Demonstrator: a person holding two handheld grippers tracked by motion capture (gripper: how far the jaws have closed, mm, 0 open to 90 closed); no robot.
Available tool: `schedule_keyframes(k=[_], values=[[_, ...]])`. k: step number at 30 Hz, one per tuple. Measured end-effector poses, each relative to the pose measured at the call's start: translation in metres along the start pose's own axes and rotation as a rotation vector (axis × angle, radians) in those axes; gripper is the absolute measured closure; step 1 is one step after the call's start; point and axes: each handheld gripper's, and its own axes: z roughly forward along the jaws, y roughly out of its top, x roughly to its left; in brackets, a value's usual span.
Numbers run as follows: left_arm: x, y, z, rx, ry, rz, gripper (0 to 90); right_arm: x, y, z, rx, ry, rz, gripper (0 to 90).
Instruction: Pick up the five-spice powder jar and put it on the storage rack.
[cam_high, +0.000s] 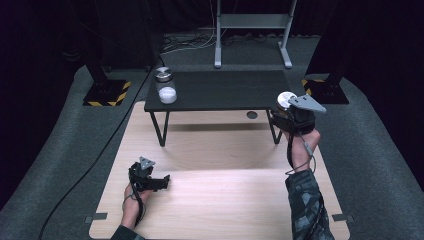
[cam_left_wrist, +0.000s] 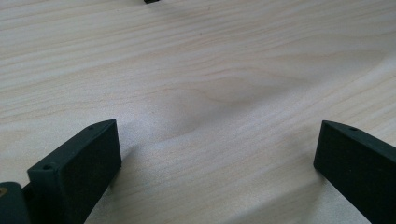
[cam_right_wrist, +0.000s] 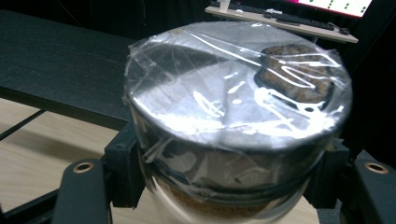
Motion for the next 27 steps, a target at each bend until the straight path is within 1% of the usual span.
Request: schedule_keyframes(k=[7, 10, 16, 27], values=[[0.0, 0.0, 0.0, 0.0, -0.001, 0.002, 0.3, -0.002, 0.009, 0.003, -0.004, -0.007, -0.004, 29.7], [0.0, 0.0, 0.0, 0.0, -0.002, 0.002, 0.3, -0.004, 0.014, 0.005, 0.0, -0.013, -0.005, 29.7], [0.0, 0.0, 0.0, 0.0, -0.002, 0.002, 0.3, -0.006, 0.019, 0.01, 0.008, -0.019, -0.006, 29.7], [0.0, 0.0, 0.0, -0.001, -0.003, 0.001, 0.3, -0.008, 0.03, 0.022, 0.019, -0.024, 0.003, 29.7]])
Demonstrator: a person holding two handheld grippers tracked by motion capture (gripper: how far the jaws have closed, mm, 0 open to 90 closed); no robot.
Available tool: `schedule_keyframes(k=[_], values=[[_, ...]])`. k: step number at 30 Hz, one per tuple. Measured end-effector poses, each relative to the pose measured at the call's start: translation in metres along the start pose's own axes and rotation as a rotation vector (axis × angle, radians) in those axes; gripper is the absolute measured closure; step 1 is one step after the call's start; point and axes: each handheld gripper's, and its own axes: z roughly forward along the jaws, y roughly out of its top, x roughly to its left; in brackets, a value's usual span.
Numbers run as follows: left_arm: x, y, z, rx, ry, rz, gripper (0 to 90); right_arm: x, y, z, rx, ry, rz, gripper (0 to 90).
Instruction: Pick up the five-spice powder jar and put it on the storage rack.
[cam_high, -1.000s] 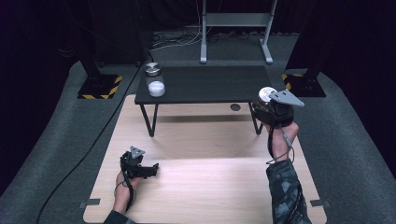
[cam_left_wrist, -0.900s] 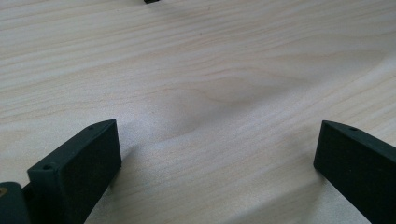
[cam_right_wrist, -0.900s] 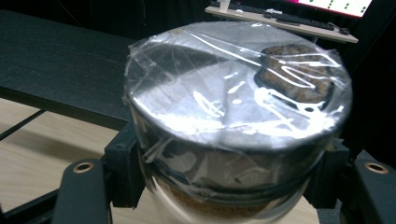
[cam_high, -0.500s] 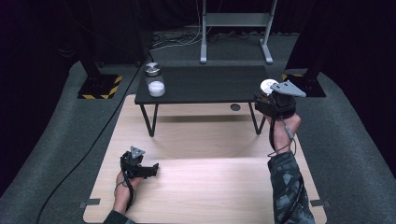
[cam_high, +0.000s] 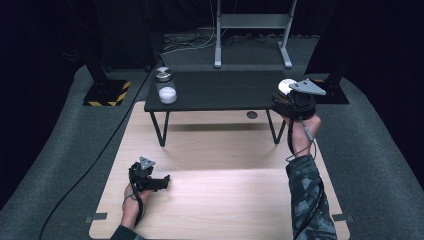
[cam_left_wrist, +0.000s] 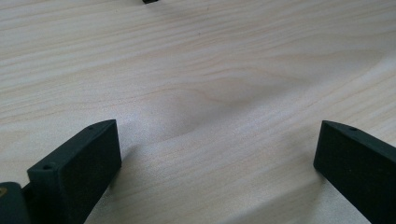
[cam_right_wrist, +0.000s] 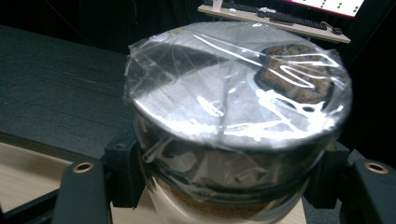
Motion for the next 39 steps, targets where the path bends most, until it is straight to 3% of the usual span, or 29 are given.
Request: schedule_keyframes(k=[19, 29, 34, 39], values=[[0.001, 0.0, 0.0, 0.003, -0.003, 0.008, 0.3, -0.009, 0.018, 0.017, 0.018, -0.011, 0.013, 29.7], [0.001, 0.0, 0.0, 0.003, -0.004, 0.009, 0.3, -0.016, 0.032, 0.029, 0.032, 0.018, 0.033, 29.8], [0.001, 0.001, 0.0, 0.003, -0.004, 0.01, 0.3, -0.029, 0.034, 0.04, 0.046, 0.06, 0.078, 29.8], [0.001, 0.0, 0.0, 0.003, -0.004, 0.009, 0.3, -0.033, 0.039, 0.052, 0.07, 0.066, 0.088, 29.8]])
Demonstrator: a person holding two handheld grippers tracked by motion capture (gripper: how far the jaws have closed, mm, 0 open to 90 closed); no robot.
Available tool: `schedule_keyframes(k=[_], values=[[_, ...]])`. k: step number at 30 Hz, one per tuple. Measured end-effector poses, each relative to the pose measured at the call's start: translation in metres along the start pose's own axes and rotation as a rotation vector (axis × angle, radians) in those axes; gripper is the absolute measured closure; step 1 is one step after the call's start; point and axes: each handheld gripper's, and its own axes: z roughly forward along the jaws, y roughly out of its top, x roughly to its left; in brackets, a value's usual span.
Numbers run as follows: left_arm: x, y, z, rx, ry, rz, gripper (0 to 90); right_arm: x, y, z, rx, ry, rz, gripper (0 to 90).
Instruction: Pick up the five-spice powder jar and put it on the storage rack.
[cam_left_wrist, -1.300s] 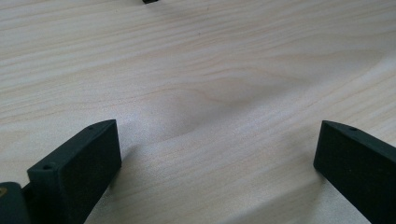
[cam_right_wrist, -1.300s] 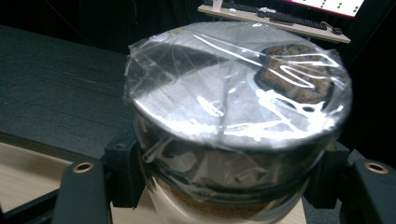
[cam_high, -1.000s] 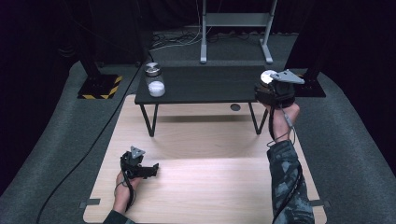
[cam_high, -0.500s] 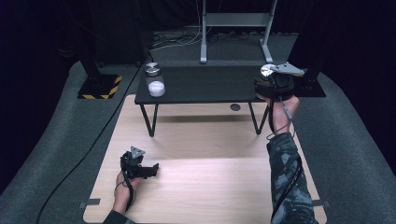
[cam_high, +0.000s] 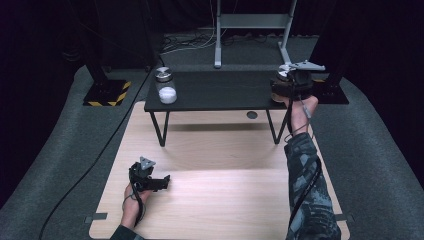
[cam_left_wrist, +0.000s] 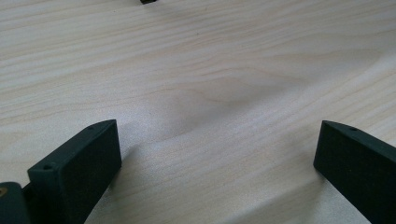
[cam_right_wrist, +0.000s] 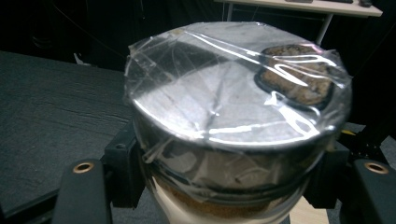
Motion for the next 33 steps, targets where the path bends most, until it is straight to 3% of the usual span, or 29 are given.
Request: schedule_keyframes(k=[14, 21, 33], values=[[0.0, 0.0, 0.0, 0.0, -0.002, 0.001, 0.3, 0.0, 0.006, 0.026, 0.065, 0.022, 0.0, 29.8], [0.0, 0.0, 0.0, 0.0, -0.003, 0.003, 0.3, -0.01, 0.002, 0.029, 0.052, 0.046, 0.043, 29.7], [0.0, 0.0, 0.0, 0.0, -0.003, 0.003, 0.3, -0.009, -0.001, 0.032, 0.036, 0.044, 0.046, 29.8]])
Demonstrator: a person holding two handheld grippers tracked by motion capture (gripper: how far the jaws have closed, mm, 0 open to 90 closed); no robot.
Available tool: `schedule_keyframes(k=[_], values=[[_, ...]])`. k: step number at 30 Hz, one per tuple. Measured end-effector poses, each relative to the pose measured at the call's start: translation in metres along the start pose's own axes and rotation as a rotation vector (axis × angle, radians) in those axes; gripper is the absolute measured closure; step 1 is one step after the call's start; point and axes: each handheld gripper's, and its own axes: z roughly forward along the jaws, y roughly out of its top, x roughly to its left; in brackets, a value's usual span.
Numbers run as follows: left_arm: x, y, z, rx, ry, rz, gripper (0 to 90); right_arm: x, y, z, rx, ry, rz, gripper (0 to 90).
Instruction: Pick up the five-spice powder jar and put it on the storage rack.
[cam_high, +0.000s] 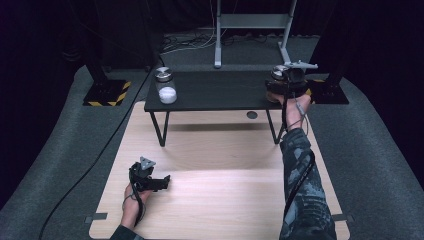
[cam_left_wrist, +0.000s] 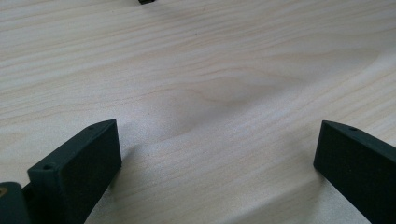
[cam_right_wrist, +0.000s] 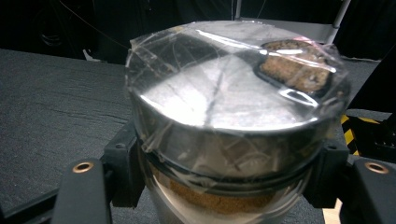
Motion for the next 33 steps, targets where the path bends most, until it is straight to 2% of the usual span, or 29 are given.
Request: schedule_keyframes(k=[26, 27, 28, 30, 33], values=[[0.0, 0.0, 0.0, -0.001, 0.0, 0.0, 0.4, -0.001, 0.004, -0.001, 0.017, 0.006, -0.003, 29.1], [0.0, 0.0, 0.0, 0.0, 0.0, 0.001, 0.4, 0.0, 0.004, -0.002, 0.017, 0.002, 0.003, 21.6], [0.0, 0.0, 0.0, 0.0, 0.0, 0.001, 0.4, 0.004, 0.002, -0.003, 0.01, -0.019, 0.016, 10.1], [0.0, 0.0, 0.0, -0.001, 0.0, 0.001, 0.4, 0.007, 0.005, -0.009, 0.021, -0.026, 0.015, 0.7], [0.0, 0.0, 0.0, 0.0, -0.001, 0.001, 0.4, 0.01, 0.014, -0.018, 0.08, -0.023, -0.001, 0.0]])
